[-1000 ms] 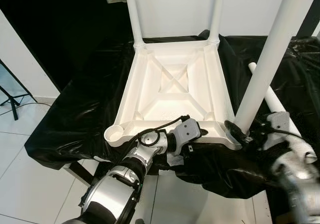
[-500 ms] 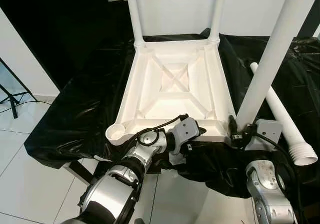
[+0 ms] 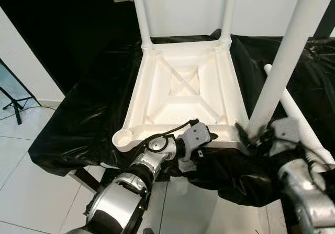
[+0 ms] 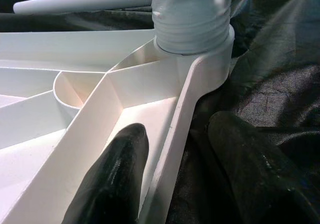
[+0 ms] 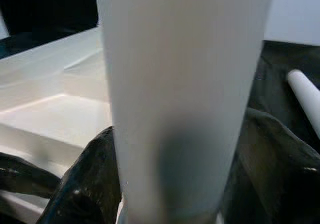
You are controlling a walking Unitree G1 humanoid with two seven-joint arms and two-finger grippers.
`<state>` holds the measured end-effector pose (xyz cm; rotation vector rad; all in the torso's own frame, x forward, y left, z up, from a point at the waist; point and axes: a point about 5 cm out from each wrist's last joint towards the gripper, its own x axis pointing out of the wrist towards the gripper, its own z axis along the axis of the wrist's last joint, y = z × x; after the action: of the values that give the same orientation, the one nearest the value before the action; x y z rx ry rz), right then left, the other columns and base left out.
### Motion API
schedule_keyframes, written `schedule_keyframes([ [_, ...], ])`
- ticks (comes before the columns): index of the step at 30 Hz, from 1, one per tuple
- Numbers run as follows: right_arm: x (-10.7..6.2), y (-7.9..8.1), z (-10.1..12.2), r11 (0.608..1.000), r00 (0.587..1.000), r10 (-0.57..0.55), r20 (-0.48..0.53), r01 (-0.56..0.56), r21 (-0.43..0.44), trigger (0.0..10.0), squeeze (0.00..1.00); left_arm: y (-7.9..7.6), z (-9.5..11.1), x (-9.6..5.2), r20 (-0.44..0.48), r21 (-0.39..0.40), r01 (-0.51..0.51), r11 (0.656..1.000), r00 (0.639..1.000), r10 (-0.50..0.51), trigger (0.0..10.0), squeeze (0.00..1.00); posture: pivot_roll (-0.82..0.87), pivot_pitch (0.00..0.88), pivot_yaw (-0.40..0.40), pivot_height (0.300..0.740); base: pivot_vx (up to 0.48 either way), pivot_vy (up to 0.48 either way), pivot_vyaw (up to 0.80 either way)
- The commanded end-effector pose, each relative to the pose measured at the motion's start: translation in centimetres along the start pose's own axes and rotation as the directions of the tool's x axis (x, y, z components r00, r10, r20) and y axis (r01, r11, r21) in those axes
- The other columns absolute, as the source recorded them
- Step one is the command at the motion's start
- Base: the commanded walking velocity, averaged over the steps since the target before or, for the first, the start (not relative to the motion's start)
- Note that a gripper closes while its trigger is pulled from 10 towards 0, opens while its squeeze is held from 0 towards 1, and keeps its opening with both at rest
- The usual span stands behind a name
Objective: Building children table
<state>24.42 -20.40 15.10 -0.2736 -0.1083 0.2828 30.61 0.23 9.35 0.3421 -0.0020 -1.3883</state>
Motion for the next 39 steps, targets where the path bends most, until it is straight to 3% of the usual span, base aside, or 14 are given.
schedule_keyframes([
  [1, 0.0, 0.1, -0.3, 0.999, 0.999, 0.05, -0.02, -0.05, 0.017, 10.0, 0.0, -0.6, -0.8, 0.0, -0.038, -0.019, 0.022, 1.0, 0.999, -0.023, 10.0, 0.0, -0.21, 0.0, 0.069, 0.74, 0.0, 0.0, 0.0],
  [6, -0.7, -0.3, -0.1, 0.959, 0.959, 0.271, -0.087, -0.277, -0.057, 10.0, 0.0, -0.6, -0.7, 0.1, -0.033, -0.022, 0.015, 1.0, 0.999, -0.015, 10.0, 0.0, -0.21, 0.0, 0.063, 0.74, 0.0, 0.0, 0.0],
  [10, -1.0, -0.5, 0.0, 0.946, 0.945, 0.311, -0.103, -0.319, -0.066, 10.0, 0.0, -0.6, -0.8, 0.1, -0.034, -0.023, 0.013, 1.0, 0.999, -0.014, 10.0, 0.0, -0.21, 0.0, 0.063, 0.74, 0.0, 0.0, 0.0],
  [16, -1.3, -3.2, 0.2, 0.918, 0.918, 0.361, -0.167, -0.381, -0.109, 10.0, 0.0, -0.7, -0.9, 0.1, -0.035, -0.03, 0.005, 1.0, 0.999, -0.006, 10.0, 0.0, -0.2, 0.0, 0.058, 0.74, 0.0, 0.0, 0.0],
  [26, -1.4, -3.3, -0.2, 0.905, 0.901, 0.39, -0.187, -0.413, -0.101, 10.0, 0.0, -0.4, -1.5, 0.0, -0.09, -0.079, -0.046, 0.996, 0.995, 0.039, 10.0, 0.0, -0.2, 0.0, 0.063, 0.74, 0.0, 0.0, 0.0],
  [27, -1.4, -3.3, -0.2, 0.907, 0.903, 0.389, -0.184, -0.41, -0.097, 10.0, 0.0, -0.2, -1.7, 0.1, -0.123, -0.089, -0.077, 0.993, 0.99, 0.066, 4.2, 0.0, -0.2, 0.0, 0.063, 0.74, 0.0, 0.0, 0.0],
  [28, -1.4, -3.3, -0.2, 0.908, 0.904, 0.388, -0.181, -0.408, -0.095, 10.0, 0.0, 0.0, -1.8, 0.1, -0.145, -0.093, -0.098, 0.991, 0.986, 0.084, 4.2, 0.0, -0.2, 0.0, 0.063, 0.74, 0.0, 0.0, 0.0],
  [29, -1.4, -3.3, -0.2, 0.908, 0.904, 0.389, -0.18, -0.409, -0.093, 10.0, 0.0, 0.0, -1.9, 0.1, -0.156, -0.094, -0.108, 0.99, 0.983, 0.093, 0.0, 0.0, -0.2, 0.0, 0.064, 0.74, 0.0, 0.0, 0.0],
  [35, -1.4, -2.8, -0.4, 0.915, 0.91, 0.379, -0.168, -0.396, -0.081, 10.0, 0.0, -0.2, -2.2, 0.2, -0.203, -0.068, -0.099, 0.993, 0.976, 0.084, 0.0, 0.0, -0.21, 0.001, 0.068, 0.74, 0.0, 0.0, 0.0],
  [36, -1.4, -2.8, -0.4, 0.916, 0.911, 0.377, -0.167, -0.394, -0.08, 10.0, 0.0, -0.3, -2.2, 0.3, -0.204, -0.062, -0.094, 0.994, 0.976, 0.08, 1.6, 0.0, -0.21, 0.001, 0.069, 0.74, 0.0, 0.0, 0.0],
  [38, -1.4, -2.8, -0.4, 0.916, 0.911, 0.377, -0.166, -0.393, -0.079, 10.0, 0.0, -0.3, -2.2, 0.3, -0.204, -0.059, -0.09, 0.994, 0.976, 0.076, 1.6, 0.0, -0.21, 0.001, 0.069, 0.74, 0.0, 0.0, 0.0],
  [39, -1.4, -2.8, -0.4, 0.916, 0.911, 0.377, -0.166, -0.394, -0.078, 10.0, 0.0, -0.3, -2.2, 0.3, -0.206, -0.051, -0.09, 0.995, 0.976, 0.077, 10.0, 0.0, -0.21, 0.001, 0.069, 0.74, 0.0, 0.0, 0.0],
])
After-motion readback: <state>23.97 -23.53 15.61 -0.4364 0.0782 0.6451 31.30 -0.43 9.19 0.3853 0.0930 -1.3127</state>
